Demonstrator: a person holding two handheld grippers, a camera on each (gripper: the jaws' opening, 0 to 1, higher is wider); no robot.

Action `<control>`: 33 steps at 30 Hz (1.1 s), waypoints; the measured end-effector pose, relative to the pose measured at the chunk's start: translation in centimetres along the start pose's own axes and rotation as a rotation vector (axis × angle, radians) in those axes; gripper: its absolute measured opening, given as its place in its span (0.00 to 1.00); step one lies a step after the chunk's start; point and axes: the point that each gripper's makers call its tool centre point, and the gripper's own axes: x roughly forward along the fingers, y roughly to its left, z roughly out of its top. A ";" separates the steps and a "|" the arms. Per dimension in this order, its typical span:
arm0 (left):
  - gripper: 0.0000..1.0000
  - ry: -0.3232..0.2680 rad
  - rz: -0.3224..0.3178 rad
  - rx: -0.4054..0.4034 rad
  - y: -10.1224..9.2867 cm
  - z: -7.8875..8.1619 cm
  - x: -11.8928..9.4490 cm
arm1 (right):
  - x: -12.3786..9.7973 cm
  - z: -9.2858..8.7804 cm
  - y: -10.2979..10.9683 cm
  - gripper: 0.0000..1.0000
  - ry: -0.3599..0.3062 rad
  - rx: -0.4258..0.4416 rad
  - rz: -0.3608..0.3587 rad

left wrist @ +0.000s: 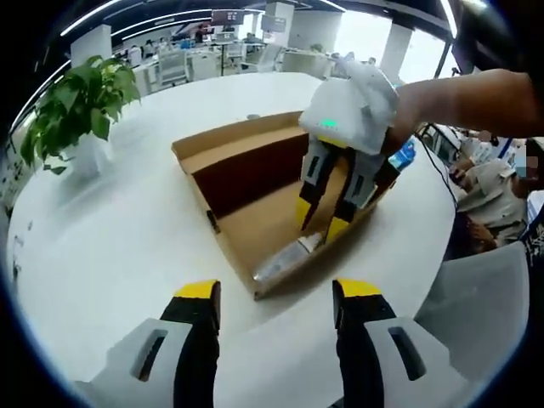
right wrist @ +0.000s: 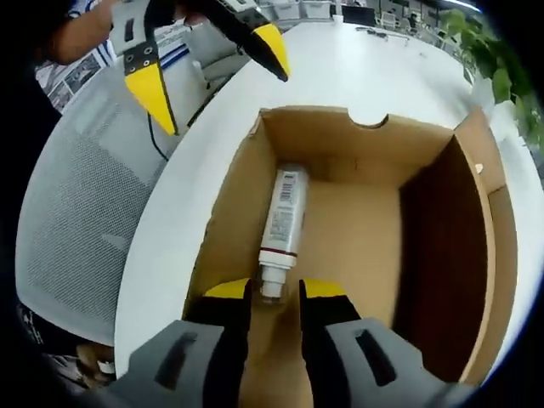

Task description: Operate the shoe box by opening the lid, removing the specified soft item, and placing it in the target area until the item is outside and the box remains undamaged.

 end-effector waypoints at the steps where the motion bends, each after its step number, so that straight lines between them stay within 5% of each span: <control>1: 0.54 -0.001 0.001 -0.002 0.0 0.0 0.0 | 0.4 -0.5 -0.2 0.22 0.023 -0.012 -0.009; 4: 0.54 -0.001 0.000 -0.002 0.0 0.0 0.1 | 1.0 -0.5 -0.6 0.19 0.046 -0.077 -0.074; 8: 0.54 0.006 -0.003 -0.003 -0.1 -0.3 0.2 | 1.3 0.6 -0.4 0.18 -0.016 -0.051 -0.074; 15: 0.54 0.006 -0.001 -0.006 0.1 -0.4 0.1 | 1.7 0.3 -0.7 0.17 -0.026 -0.050 -0.082; 25: 0.53 0.001 -0.009 -0.005 0.0 0.0 0.6 | -1.5 -0.6 -0.4 0.14 -0.077 0.184 -0.043; 33: 0.52 -0.037 -0.024 0.063 -0.9 1.9 1.5 | -4.8 -2.7 1.0 0.14 -0.007 0.334 0.005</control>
